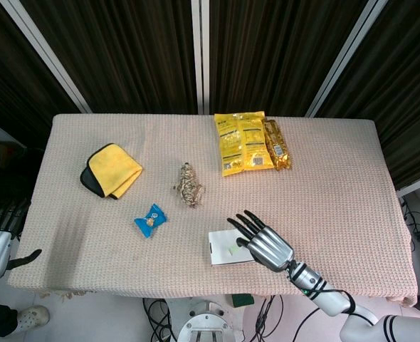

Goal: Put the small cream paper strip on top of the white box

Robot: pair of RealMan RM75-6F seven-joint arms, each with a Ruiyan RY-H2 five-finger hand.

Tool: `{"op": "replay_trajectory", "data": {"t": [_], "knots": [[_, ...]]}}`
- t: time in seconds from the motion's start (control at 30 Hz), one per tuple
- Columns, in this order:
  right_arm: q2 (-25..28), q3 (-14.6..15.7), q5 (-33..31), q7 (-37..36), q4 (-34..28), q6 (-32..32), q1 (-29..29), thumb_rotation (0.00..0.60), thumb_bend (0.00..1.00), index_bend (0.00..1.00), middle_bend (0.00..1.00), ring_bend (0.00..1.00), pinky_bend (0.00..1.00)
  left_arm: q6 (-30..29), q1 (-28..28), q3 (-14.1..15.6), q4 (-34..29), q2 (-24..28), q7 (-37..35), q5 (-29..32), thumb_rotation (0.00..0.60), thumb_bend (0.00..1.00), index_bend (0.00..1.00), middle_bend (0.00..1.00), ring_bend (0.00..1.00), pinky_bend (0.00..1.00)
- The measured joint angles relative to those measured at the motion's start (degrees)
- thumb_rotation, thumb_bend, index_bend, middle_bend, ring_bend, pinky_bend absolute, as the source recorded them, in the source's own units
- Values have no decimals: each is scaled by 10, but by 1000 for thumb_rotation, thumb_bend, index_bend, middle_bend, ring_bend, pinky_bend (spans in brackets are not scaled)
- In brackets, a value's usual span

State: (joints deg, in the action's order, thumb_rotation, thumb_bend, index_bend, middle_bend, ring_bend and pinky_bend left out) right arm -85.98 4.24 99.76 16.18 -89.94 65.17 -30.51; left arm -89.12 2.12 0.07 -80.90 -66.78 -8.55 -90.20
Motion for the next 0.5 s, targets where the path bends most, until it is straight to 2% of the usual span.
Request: {"op": "replay_trajectory", "data": {"t": [0.5], "knots": [[-28,1,3,2,5,-13,-6,600,1000,466,0,0,0,0,-2,0,7,0,-8,3,600,44,84,68,31,94]]}}
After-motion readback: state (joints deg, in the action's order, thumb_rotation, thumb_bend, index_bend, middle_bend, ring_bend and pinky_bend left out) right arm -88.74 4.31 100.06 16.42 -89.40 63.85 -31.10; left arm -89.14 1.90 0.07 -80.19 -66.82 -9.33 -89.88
